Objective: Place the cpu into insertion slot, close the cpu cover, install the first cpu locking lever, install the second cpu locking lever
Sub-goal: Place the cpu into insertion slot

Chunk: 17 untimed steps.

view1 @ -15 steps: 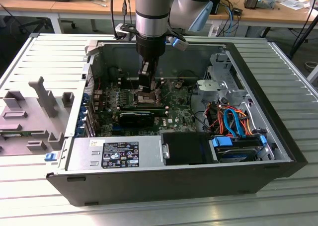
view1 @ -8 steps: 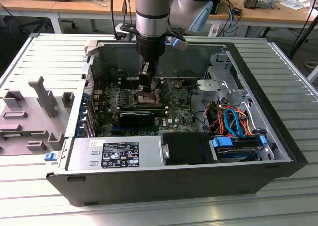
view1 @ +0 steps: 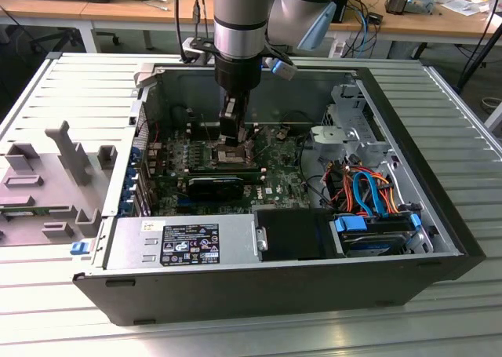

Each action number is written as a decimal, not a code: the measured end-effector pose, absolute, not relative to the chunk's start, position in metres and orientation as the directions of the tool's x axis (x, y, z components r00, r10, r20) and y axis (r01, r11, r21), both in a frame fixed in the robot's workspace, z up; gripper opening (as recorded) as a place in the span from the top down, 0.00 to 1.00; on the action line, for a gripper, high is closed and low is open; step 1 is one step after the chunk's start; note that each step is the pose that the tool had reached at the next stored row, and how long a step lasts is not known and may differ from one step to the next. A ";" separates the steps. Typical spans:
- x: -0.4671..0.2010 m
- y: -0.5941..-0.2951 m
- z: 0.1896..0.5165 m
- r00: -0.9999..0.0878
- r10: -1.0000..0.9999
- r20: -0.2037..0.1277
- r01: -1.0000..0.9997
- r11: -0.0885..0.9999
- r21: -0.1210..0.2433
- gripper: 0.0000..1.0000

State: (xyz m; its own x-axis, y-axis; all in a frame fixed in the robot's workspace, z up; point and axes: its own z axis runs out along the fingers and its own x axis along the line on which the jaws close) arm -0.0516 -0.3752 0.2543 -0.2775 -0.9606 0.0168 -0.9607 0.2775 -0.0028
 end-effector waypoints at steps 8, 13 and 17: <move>-0.052 -0.375 0.254 -0.269 -0.963 0.017 -0.963 0.269 -0.003 0.46; -0.052 -0.375 0.254 -0.263 -0.965 0.017 -0.965 0.263 -0.003 0.46; -0.052 -0.375 0.254 -0.259 -0.966 0.017 -0.966 0.259 -0.003 0.46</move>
